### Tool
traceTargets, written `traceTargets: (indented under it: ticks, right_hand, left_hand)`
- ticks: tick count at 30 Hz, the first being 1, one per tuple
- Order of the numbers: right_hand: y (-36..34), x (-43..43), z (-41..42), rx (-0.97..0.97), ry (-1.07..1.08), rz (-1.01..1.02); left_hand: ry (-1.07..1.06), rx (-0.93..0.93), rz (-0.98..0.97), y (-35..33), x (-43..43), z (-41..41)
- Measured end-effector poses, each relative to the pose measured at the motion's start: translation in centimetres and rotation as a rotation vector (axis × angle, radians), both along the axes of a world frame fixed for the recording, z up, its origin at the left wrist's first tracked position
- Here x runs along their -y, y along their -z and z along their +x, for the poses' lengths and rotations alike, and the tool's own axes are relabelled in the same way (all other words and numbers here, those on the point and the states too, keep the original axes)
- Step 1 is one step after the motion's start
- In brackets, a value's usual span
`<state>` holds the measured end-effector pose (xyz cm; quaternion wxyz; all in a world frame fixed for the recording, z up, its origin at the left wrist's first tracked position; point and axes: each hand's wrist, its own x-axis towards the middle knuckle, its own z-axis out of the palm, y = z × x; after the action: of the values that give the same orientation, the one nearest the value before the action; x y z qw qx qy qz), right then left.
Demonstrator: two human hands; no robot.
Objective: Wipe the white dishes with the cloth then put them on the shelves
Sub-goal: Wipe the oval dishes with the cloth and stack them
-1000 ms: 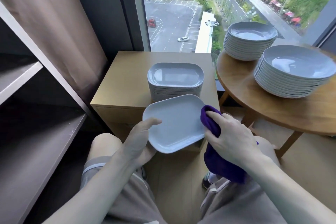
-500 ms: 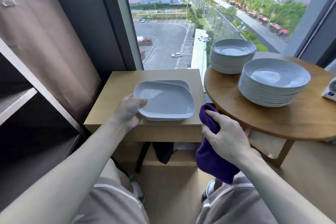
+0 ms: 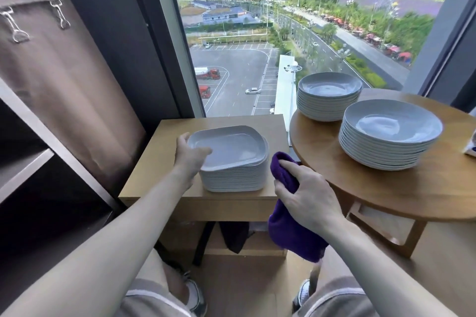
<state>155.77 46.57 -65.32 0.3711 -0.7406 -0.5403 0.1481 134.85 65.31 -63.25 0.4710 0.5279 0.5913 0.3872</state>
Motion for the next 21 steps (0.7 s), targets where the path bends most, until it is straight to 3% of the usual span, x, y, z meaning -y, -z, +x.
traceTargets:
  ticks: [7, 15, 18, 21]
  right_hand:
    - [0.8, 0.2, 0.8, -0.029, 0.013, -0.046]
    - [1.2, 0.3, 1.1, -0.019, 0.017, -0.058]
    - [1.4, 0.3, 1.4, -0.003, 0.029, -0.049]
    - [1.6, 0.2, 1.8, -0.007, 0.048, -0.039]
  left_hand:
    - [0.14, -0.55, 0.104, 1.7, -1.1, -0.3]
    - [0.234, -0.709, 0.197, 2.3, -1.2, 0.1]
    - [0.204, -0.76, 0.537, 2.7, 1.8, 1.1]
    - [0.319, -0.687, 0.905, 5.0, 6.8, 2.0]
